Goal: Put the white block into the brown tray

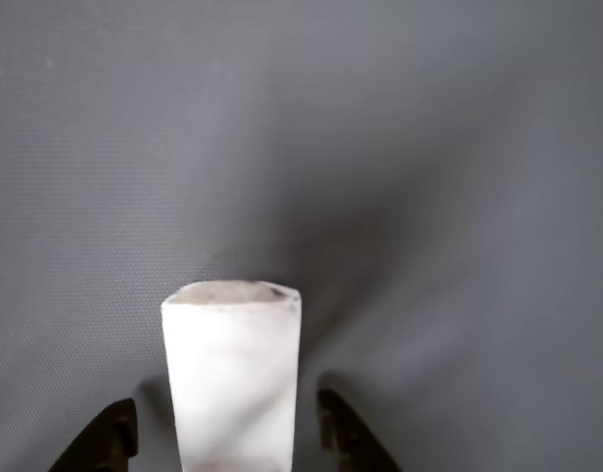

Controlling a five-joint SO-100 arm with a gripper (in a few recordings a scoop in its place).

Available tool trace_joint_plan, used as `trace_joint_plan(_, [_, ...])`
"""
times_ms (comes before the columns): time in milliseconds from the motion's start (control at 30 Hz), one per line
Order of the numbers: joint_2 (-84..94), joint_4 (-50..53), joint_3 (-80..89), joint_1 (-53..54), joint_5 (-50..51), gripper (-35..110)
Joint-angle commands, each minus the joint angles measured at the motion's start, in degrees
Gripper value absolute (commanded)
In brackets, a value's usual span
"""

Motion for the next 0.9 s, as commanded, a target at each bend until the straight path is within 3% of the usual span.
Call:
trace_joint_plan(0, [-0.09,-0.26,-2.02,-0.35,-0.26,40])
trace_joint_plan(867, [-1.23,-2.20,0.00,0.18,-0.26,38])
